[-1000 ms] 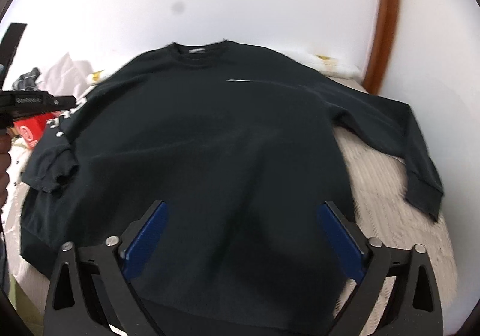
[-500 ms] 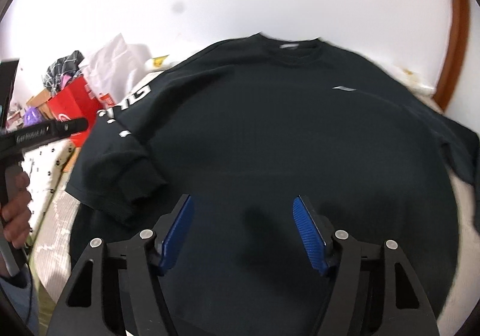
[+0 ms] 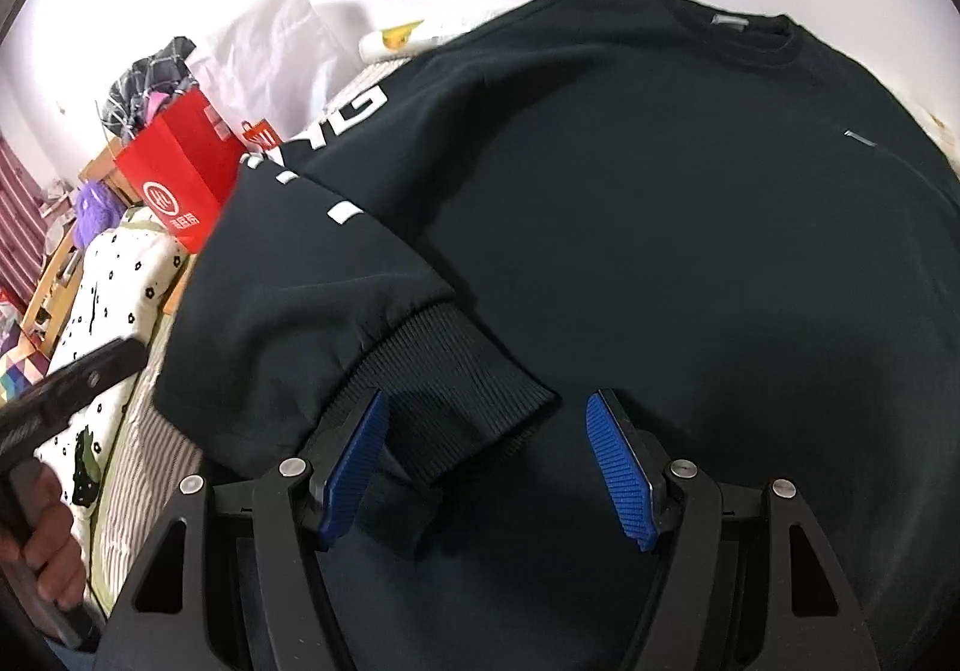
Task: Fold small clothes
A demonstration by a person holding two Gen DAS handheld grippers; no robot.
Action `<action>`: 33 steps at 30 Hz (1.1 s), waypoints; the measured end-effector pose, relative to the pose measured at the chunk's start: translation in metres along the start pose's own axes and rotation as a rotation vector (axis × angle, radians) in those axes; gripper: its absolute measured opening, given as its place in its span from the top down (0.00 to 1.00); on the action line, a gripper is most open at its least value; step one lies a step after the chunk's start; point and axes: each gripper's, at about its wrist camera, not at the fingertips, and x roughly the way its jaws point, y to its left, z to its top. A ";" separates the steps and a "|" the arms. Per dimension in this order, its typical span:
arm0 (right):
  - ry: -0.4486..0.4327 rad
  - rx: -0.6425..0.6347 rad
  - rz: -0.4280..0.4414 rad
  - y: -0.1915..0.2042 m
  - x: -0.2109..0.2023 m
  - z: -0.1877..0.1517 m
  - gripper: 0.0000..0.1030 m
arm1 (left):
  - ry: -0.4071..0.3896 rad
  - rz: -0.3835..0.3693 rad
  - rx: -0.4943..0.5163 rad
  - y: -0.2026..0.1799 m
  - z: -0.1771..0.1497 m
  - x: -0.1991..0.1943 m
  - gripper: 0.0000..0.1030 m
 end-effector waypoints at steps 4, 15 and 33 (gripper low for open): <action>-0.032 -0.057 -0.030 0.019 0.011 0.002 0.53 | 0.005 -0.041 -0.007 0.001 -0.005 0.005 0.39; -0.237 -0.167 0.007 0.022 -0.056 0.054 0.82 | 0.034 -0.171 0.034 -0.036 -0.017 0.008 0.34; -0.416 0.101 -0.256 -0.209 -0.132 0.111 0.82 | 0.103 0.025 0.170 -0.122 -0.015 0.055 0.33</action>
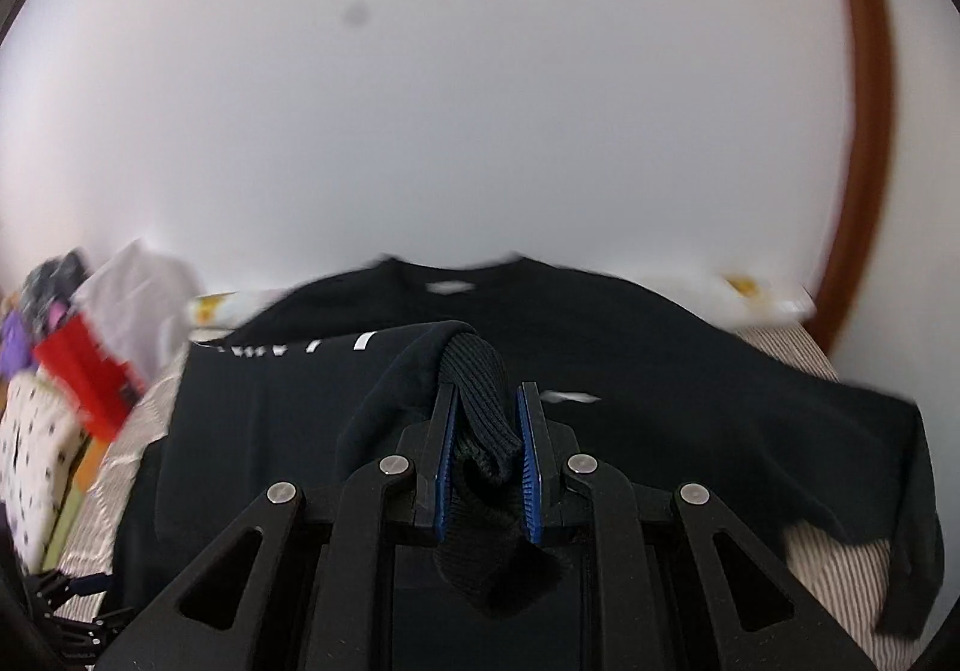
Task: Fold small clothes
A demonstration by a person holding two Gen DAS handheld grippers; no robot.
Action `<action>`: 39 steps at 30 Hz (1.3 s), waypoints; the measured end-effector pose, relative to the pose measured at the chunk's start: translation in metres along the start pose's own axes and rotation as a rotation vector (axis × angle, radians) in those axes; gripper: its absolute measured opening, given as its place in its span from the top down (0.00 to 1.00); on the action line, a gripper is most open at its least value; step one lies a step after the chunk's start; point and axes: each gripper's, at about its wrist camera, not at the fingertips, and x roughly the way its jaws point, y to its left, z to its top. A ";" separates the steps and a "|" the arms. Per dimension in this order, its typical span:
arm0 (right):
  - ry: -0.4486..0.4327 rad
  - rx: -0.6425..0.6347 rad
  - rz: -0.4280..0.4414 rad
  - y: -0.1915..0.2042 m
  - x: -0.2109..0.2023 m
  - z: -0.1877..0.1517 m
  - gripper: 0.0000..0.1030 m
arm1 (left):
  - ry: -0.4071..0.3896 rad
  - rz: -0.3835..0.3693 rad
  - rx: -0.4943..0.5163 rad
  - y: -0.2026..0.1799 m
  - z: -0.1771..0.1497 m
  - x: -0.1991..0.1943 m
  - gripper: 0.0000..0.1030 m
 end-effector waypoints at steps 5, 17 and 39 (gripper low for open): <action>0.094 0.081 -0.063 -0.052 0.032 -0.022 0.81 | 0.000 0.029 0.034 -0.004 -0.002 0.001 0.32; 0.243 -0.003 -0.152 -0.077 0.004 -0.095 0.42 | 0.007 0.012 -0.002 0.006 -0.017 -0.013 0.34; 0.298 0.084 -0.104 -0.123 -0.122 -0.240 0.84 | -0.053 0.065 0.036 -0.011 -0.064 -0.037 0.92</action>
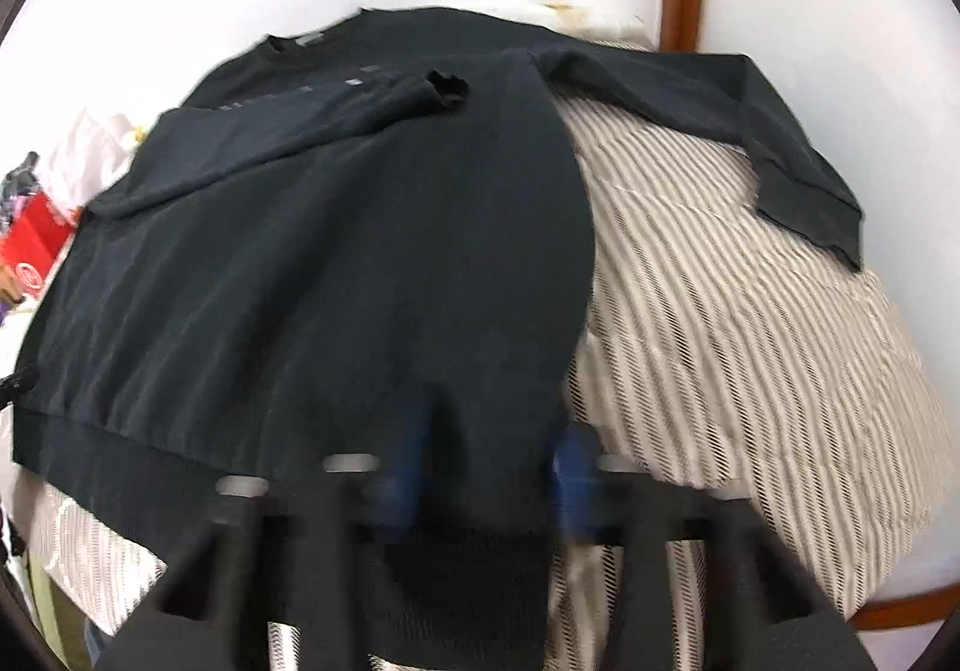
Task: Fold small clothes
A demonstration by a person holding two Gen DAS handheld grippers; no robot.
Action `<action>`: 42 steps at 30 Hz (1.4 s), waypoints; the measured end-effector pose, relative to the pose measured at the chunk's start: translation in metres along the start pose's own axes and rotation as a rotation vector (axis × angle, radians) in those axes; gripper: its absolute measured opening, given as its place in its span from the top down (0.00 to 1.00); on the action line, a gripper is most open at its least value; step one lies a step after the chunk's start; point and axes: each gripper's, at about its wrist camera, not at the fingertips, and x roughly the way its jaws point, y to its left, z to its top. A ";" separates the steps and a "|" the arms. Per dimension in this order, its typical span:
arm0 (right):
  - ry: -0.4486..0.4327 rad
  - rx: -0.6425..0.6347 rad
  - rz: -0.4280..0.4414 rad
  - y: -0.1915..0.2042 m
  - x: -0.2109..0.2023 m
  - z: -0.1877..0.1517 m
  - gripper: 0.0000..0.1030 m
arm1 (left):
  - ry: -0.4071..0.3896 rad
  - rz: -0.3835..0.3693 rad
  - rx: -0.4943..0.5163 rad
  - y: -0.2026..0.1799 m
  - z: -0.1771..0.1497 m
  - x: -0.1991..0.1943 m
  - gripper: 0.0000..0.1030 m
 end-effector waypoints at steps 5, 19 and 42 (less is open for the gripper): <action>-0.042 -0.028 -0.004 0.004 -0.012 0.002 0.90 | -0.011 0.004 0.002 0.002 -0.007 -0.008 0.93; -0.035 -0.055 -0.007 0.001 -0.054 -0.032 0.91 | 0.022 -0.069 -0.034 0.019 -0.054 -0.046 0.93; -0.129 -0.239 0.280 0.202 -0.012 0.165 0.55 | -0.056 0.023 -0.066 0.063 0.047 -0.036 0.50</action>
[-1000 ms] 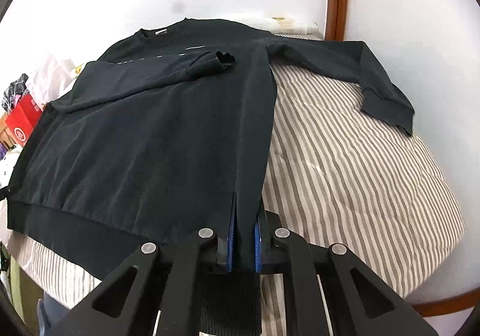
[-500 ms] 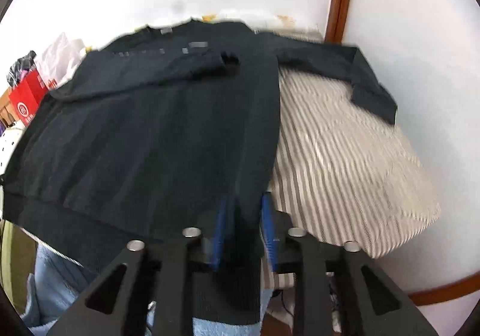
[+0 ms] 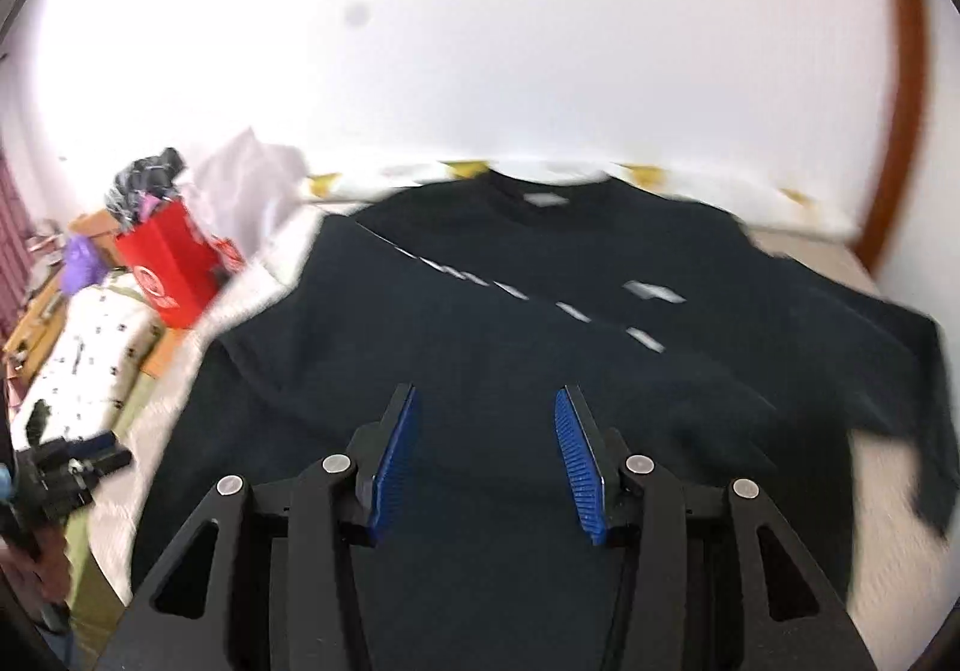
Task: Fold small clothes
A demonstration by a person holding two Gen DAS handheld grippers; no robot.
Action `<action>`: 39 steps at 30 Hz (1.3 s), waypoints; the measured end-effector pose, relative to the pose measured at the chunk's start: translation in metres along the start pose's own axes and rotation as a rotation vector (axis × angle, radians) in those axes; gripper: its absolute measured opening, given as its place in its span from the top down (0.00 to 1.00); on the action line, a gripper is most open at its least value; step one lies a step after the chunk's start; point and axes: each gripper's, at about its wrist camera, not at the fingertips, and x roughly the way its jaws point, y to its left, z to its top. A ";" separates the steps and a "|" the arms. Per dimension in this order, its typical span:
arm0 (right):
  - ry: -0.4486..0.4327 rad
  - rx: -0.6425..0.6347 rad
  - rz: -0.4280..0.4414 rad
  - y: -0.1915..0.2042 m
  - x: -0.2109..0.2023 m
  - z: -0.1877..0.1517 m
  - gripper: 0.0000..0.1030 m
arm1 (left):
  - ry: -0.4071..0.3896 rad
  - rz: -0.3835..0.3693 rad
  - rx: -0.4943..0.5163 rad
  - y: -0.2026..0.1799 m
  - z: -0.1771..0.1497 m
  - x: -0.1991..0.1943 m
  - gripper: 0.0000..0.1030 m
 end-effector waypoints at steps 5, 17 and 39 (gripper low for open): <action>0.029 -0.084 0.069 0.053 0.074 0.059 0.55 | 0.004 0.012 0.009 0.007 0.022 0.024 0.50; 0.138 -0.231 0.157 0.144 0.242 0.138 0.55 | 0.037 -0.017 0.029 0.016 0.055 0.093 0.51; 0.178 -0.174 0.305 0.174 0.359 0.177 0.92 | 0.056 -0.138 0.016 0.020 0.076 0.124 0.94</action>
